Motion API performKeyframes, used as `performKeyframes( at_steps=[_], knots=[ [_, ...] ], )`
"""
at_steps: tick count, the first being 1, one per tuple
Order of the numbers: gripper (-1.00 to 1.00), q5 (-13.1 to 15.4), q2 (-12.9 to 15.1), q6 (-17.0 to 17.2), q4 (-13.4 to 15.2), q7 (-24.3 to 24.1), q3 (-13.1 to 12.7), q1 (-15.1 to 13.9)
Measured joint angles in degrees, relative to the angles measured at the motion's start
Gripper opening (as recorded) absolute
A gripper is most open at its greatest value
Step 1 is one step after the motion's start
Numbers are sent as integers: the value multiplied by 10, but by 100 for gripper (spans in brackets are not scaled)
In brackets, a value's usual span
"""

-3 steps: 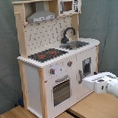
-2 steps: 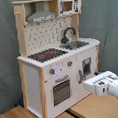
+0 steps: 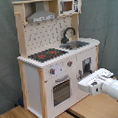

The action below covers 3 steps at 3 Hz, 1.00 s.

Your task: Play with the kitchen

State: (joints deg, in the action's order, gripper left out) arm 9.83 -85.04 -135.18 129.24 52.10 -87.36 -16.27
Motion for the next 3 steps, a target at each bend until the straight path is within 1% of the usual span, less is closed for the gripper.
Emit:
performKeyframes(
  at_steps=[1, 2, 3],
  knots=[
    [100, 4, 0, -36, 0, 4, -9, -45],
    [100, 4, 0, -80, -1, -4, -23, -84],
    [100, 4, 0, -122, -17, -14, -21, -125]
  ],
)
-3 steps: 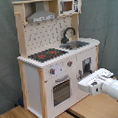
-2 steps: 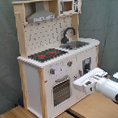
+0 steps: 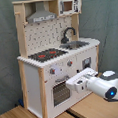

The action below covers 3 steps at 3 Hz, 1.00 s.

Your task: Play with the kitchen

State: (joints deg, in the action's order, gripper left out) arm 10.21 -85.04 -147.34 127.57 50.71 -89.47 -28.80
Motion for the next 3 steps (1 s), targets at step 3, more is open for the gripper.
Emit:
performKeyframes(
  at_steps=[3],
  knots=[
    [100, 0, 0, -113, -42, -10, -7, -127]
  ],
)
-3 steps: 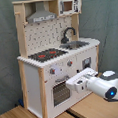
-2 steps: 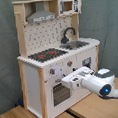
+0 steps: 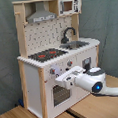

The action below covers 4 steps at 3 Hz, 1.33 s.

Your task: Play with the kitchen

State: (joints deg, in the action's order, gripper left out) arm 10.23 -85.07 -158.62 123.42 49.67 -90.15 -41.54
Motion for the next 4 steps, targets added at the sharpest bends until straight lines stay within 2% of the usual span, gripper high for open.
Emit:
performKeyframes(
  at_steps=[1, 2, 3, 4],
  knots=[
    [100, -1, 0, -42, -15, 1, 2, -41],
    [100, -1, 1, -49, -57, 1, 5, -81],
    [100, -5, 1, -70, -87, -11, -5, -122],
    [100, -5, 1, -75, -88, -11, -6, -122]
  ],
)
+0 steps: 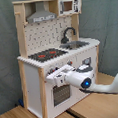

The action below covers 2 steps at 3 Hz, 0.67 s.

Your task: Play with the kitchen

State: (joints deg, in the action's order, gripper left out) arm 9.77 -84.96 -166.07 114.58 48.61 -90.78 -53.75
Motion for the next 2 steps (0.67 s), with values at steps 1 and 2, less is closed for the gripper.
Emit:
performKeyframes(
  at_steps=[1, 2],
  knots=[
    [-100, 0, 0, 0, 0, 0, 0, 0],
    [-100, 0, 0, -4, 2, -59, 0, 0]
  ],
)
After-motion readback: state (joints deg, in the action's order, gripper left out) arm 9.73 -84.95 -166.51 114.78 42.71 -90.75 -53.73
